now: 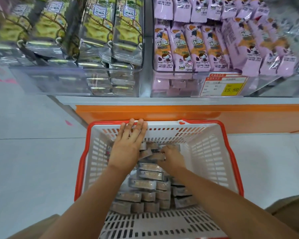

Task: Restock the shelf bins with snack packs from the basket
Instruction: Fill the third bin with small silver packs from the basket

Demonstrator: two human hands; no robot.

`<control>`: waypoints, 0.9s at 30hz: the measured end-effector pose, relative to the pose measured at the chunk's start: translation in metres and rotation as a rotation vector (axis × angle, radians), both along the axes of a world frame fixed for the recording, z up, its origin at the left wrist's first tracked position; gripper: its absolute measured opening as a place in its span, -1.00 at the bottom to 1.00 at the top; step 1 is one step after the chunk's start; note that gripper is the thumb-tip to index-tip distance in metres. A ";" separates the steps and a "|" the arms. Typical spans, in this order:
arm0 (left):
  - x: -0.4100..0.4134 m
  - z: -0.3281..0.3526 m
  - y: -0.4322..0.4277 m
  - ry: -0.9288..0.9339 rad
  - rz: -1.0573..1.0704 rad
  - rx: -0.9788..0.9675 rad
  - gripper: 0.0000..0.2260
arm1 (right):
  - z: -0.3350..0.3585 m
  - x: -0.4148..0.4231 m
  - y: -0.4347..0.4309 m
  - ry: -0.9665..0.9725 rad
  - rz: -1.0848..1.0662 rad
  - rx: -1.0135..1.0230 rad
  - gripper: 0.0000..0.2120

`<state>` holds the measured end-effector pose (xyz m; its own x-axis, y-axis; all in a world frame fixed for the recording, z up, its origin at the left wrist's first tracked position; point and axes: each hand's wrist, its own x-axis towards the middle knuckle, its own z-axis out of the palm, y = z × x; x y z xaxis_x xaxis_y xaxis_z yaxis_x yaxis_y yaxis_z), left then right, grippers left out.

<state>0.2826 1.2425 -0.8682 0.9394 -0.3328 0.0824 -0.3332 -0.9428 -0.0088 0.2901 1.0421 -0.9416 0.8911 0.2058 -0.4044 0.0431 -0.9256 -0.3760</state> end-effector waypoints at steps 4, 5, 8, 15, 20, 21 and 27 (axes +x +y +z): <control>-0.002 0.007 -0.005 0.047 0.044 0.018 -0.24 | 0.041 0.002 -0.021 -0.085 -0.051 0.282 -0.79; -0.003 0.010 -0.006 0.063 0.055 -0.003 -0.22 | 0.055 0.003 -0.026 -0.105 -0.052 0.338 -0.76; -0.003 0.019 -0.014 0.069 0.048 -0.123 -0.29 | 0.103 0.004 -0.041 -0.148 -0.118 0.539 -0.70; -0.005 0.084 -0.076 0.331 -0.050 -0.850 -0.60 | 0.197 0.005 -0.058 -0.281 -0.216 0.885 -0.62; -0.009 0.137 -0.112 0.432 0.050 -1.323 -0.85 | 0.237 -0.011 -0.084 -0.373 -0.133 0.906 -0.52; -0.009 0.146 -0.118 0.441 0.043 -1.378 -0.84 | 0.240 -0.016 -0.090 -0.380 -0.122 0.880 -0.53; -0.005 0.176 -0.147 0.416 -0.088 -1.361 -0.77 | 0.268 -0.032 -0.120 -0.525 -0.131 0.837 -0.71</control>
<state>0.2776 1.0950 -0.6922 0.9547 -0.2771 0.1082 -0.1443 -0.1134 0.9830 0.2581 0.9226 -0.6734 0.9515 0.1323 0.2777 0.3074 -0.3802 -0.8723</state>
